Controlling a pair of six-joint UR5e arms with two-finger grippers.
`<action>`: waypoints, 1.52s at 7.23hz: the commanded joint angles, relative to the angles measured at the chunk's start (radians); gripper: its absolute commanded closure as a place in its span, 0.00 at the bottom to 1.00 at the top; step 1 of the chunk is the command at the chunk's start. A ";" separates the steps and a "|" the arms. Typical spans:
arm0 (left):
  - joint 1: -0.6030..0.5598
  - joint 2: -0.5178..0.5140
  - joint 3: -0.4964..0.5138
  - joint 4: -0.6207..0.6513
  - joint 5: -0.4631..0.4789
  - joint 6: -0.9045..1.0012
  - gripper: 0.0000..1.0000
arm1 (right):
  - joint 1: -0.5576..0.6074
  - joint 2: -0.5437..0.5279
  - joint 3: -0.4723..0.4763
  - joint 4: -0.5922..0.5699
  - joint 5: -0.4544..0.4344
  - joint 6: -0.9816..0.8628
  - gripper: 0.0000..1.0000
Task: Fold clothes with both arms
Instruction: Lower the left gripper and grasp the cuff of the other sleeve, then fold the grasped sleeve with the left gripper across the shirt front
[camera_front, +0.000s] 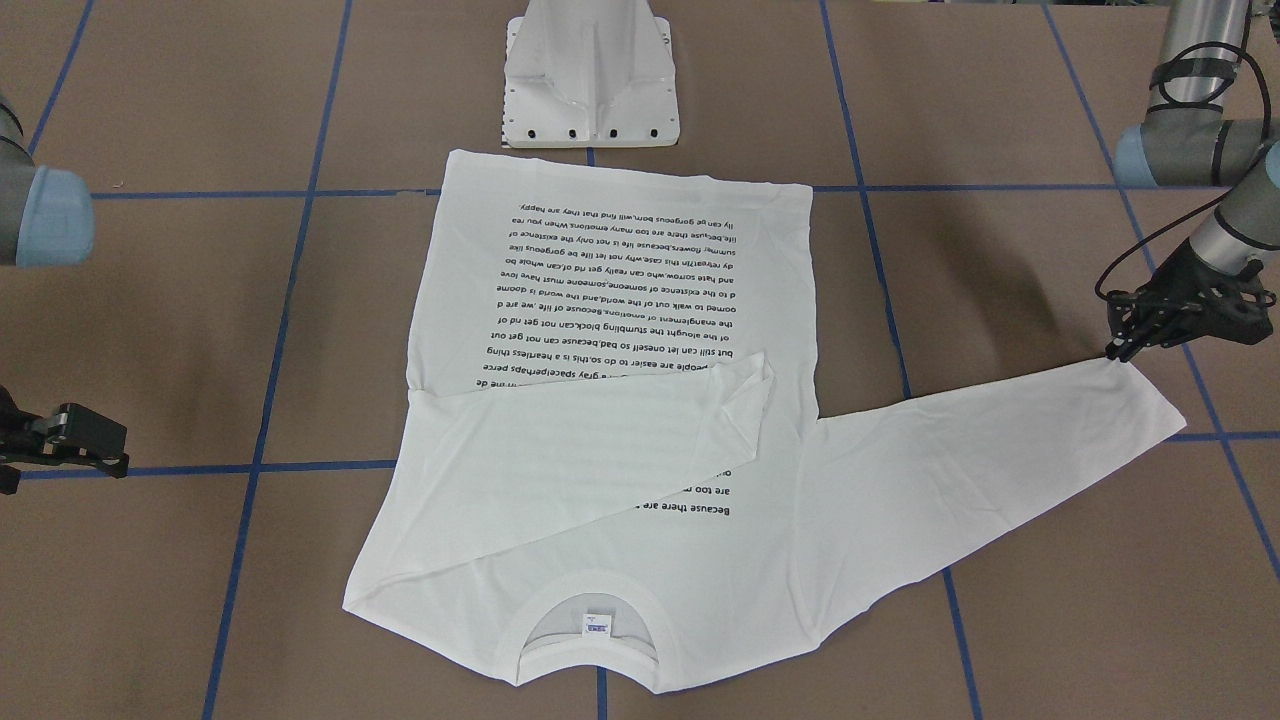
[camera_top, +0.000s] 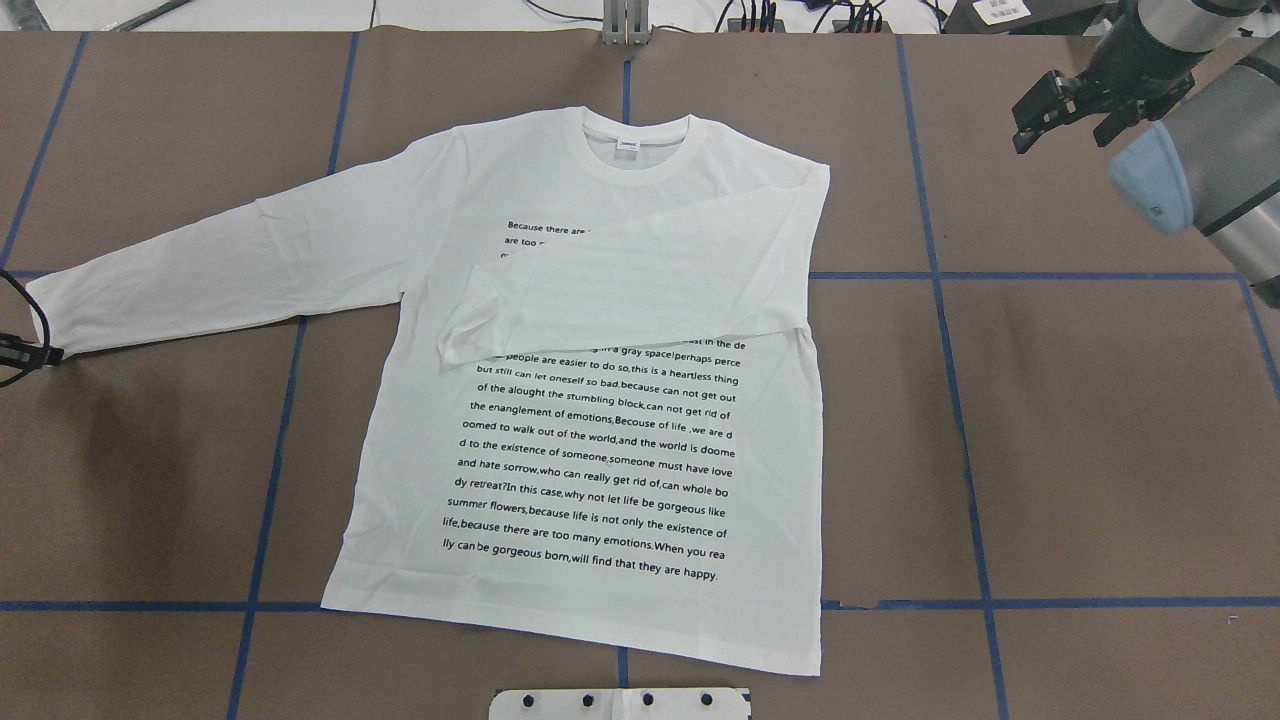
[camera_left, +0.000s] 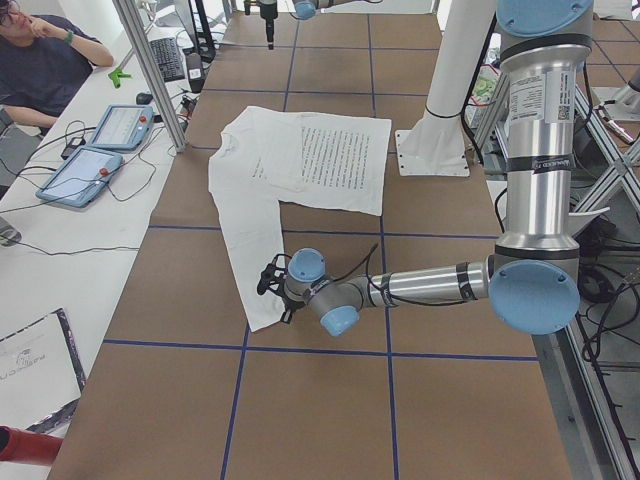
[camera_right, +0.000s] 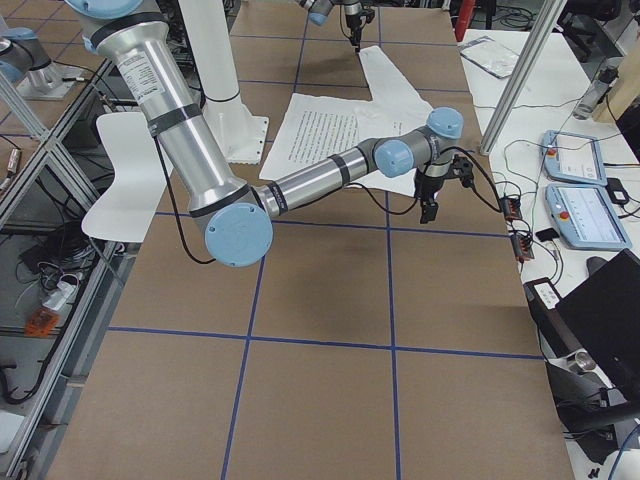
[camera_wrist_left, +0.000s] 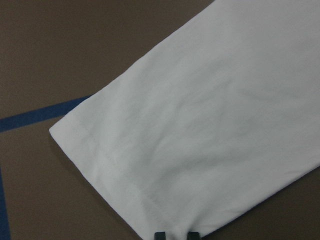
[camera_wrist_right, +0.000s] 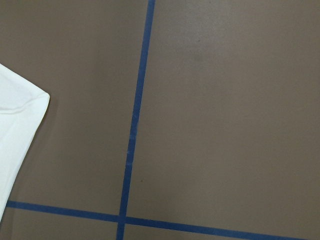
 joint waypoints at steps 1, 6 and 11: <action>0.002 0.005 -0.004 -0.045 0.003 0.007 1.00 | 0.000 0.001 0.002 0.000 0.000 0.002 0.01; -0.002 -0.093 -0.160 0.018 -0.129 -0.167 1.00 | 0.000 0.002 0.005 0.000 0.002 0.003 0.01; 0.233 -0.645 -0.145 0.368 -0.007 -0.509 1.00 | 0.000 0.005 0.007 0.000 0.005 0.003 0.01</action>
